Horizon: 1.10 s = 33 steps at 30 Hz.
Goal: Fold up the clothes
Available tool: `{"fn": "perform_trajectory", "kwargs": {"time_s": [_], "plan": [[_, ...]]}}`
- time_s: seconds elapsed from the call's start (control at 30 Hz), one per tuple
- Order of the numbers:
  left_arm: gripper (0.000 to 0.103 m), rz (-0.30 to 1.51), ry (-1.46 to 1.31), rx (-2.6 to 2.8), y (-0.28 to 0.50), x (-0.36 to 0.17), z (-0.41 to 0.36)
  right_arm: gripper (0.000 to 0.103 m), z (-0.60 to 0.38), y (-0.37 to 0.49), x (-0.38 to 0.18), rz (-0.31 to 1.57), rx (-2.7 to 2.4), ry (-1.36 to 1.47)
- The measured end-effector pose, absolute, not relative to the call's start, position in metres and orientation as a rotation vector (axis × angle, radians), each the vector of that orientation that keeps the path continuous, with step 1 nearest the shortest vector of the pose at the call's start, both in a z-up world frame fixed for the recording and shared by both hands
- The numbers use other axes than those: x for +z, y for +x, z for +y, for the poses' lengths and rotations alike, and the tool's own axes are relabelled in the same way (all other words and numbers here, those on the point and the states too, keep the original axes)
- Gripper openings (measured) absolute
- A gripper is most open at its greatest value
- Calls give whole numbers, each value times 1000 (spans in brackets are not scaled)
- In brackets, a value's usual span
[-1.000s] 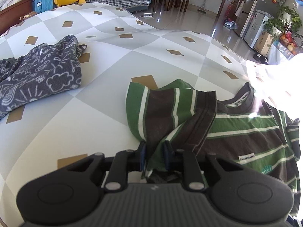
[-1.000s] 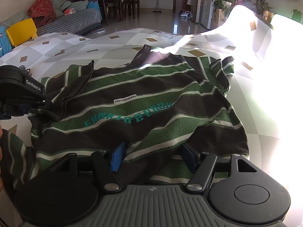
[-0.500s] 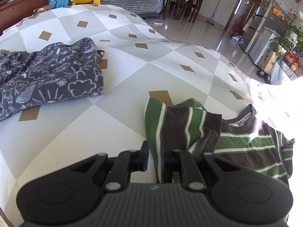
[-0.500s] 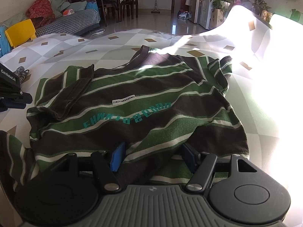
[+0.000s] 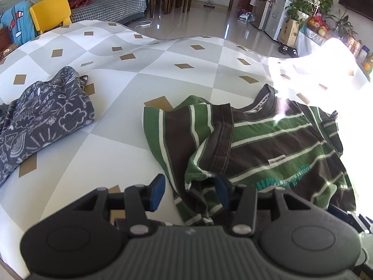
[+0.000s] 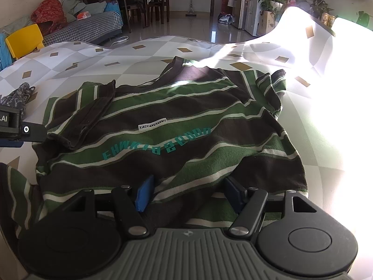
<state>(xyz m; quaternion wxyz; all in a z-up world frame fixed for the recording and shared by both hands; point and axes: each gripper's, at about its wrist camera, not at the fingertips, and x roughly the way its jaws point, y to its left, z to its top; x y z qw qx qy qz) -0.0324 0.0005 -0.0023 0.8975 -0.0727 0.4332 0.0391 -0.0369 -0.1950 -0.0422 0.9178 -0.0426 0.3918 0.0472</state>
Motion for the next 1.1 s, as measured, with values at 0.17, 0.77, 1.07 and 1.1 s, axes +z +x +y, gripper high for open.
{"fn": "perform_trajectory", "kwargs": {"time_s": [0.17,0.77,1.07,1.1], "plan": [[48,920,-111,91,-29,-12,-2,66,-195,-38,-42,802,94,-88],[16,837,-171,212,-10,-25,-3,66,-195,-38,-43,798,100,-91],[13,750,-245,434,-35,-8,26,66,-194,-38,-43,789,101,-94],[13,759,-263,473,-39,-9,32,66,-194,-38,-43,788,101,-95]]}}
